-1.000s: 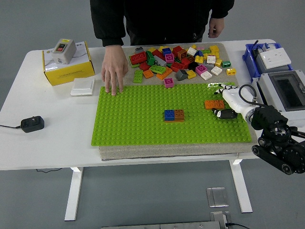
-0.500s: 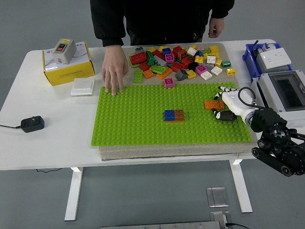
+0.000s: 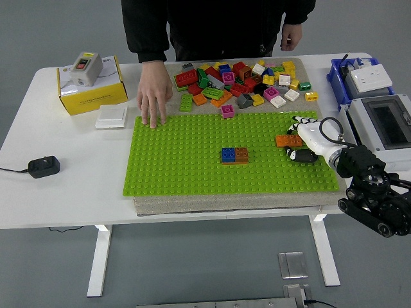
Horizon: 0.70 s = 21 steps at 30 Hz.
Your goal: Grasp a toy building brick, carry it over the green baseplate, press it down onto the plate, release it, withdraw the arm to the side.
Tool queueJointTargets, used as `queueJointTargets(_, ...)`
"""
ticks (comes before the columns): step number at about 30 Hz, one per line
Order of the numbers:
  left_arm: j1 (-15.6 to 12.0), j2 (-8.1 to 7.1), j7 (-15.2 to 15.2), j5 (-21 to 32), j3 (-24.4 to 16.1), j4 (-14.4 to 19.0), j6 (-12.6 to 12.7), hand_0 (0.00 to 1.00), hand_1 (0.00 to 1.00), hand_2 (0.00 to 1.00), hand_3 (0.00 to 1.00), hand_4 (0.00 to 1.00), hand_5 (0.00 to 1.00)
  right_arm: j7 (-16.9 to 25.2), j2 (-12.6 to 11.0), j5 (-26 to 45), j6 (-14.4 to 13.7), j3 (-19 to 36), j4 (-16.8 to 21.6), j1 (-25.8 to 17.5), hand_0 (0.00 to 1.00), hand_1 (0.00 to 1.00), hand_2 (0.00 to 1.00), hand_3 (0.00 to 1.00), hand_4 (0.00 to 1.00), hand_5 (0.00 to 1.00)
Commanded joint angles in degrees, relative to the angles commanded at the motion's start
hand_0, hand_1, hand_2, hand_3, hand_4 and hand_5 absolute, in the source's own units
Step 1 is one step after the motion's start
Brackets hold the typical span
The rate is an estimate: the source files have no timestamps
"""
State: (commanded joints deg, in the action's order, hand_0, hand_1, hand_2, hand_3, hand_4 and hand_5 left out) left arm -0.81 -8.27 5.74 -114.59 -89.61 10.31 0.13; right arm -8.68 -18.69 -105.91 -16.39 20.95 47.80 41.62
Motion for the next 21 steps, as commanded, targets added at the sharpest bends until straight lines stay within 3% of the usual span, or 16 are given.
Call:
queueJointTargets(17,0.2,-0.04,-0.4,0.9,1.0,0.0,0.1,0.634,0.604,0.579,0.695,0.427,0.589,-0.1,0.6,0.6,-1.2,-1.0,-0.2,-0.1,0.807,0.936,0.966,0.648,0.598,0.466)
queueJointTargets(18,0.2,-0.04,-0.4,0.9,1.0,0.0,0.1,0.634,0.604,0.58,0.696,0.428,0.589,-0.1,0.6,0.6,-1.2,-1.0,-0.2,-0.1,0.799,0.929,0.956,0.547,0.564,0.444)
queueJointTargets(21,0.2,-0.06,-0.5,1.2,1.3,0.0,0.1,0.634,0.604,0.58,0.696,0.428,0.589,-0.1,0.6,0.5,-1.3,-1.0,-0.2,-0.1,0.799,0.929,0.956,0.547,0.564,0.444)
